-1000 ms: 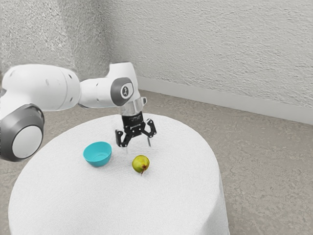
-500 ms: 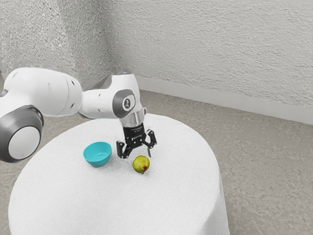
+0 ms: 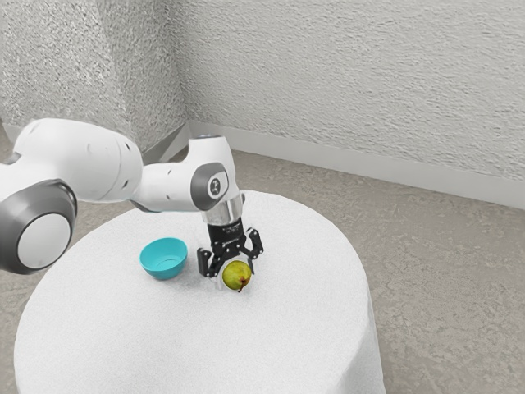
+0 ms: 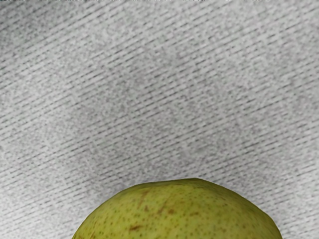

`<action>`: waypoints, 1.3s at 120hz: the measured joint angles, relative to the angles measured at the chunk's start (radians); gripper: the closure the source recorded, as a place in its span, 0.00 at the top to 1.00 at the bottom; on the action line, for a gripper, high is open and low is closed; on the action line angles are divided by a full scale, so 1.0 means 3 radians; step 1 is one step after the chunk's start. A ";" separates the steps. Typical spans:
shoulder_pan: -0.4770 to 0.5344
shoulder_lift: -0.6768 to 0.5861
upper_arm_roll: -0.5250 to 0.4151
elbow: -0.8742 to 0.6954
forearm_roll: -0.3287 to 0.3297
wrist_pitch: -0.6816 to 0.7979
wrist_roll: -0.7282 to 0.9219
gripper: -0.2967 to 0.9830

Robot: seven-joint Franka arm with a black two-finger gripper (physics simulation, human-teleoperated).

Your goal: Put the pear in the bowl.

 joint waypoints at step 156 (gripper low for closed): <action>0.0348 -0.0358 0.0582 0.0020 0.0298 -0.0517 -0.0035 0.58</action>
